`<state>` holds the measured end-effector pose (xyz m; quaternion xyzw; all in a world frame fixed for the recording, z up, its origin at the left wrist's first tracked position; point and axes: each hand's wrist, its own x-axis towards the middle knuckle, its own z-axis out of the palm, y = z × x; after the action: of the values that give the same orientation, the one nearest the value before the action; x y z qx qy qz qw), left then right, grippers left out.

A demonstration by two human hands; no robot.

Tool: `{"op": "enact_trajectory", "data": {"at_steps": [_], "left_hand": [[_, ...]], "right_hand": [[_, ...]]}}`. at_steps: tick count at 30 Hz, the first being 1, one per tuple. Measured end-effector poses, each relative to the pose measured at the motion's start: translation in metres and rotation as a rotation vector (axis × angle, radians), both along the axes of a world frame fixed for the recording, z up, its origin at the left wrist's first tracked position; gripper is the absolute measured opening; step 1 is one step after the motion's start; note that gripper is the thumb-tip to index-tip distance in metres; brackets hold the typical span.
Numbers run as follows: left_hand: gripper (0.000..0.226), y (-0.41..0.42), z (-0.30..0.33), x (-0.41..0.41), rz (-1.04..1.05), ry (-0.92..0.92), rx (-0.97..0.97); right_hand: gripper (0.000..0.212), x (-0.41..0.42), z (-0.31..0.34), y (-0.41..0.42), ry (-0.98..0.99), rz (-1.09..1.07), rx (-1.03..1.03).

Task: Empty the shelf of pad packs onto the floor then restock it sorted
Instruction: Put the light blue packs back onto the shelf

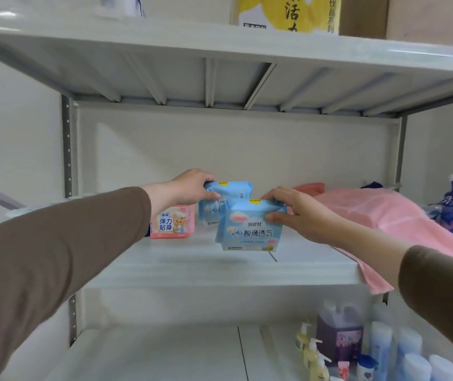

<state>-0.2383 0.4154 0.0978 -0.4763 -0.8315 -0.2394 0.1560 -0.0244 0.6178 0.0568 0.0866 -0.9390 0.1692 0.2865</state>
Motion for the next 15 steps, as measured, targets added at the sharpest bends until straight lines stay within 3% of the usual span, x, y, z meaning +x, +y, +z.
{"op": "enact_trajectory", "data": {"at_steps": [6, 15], "left_hand": [[0.019, 0.030, 0.000, -0.060, 0.000, 0.038, -0.054], [0.014, 0.067, -0.012, -0.143, -0.027, -0.067, -0.107]], "right_hand": [[0.020, -0.052, -0.001, 0.024, 0.002, -0.014, 0.050], [0.019, -0.137, -0.011, 0.038, 0.034, -0.066, 0.096]]}}
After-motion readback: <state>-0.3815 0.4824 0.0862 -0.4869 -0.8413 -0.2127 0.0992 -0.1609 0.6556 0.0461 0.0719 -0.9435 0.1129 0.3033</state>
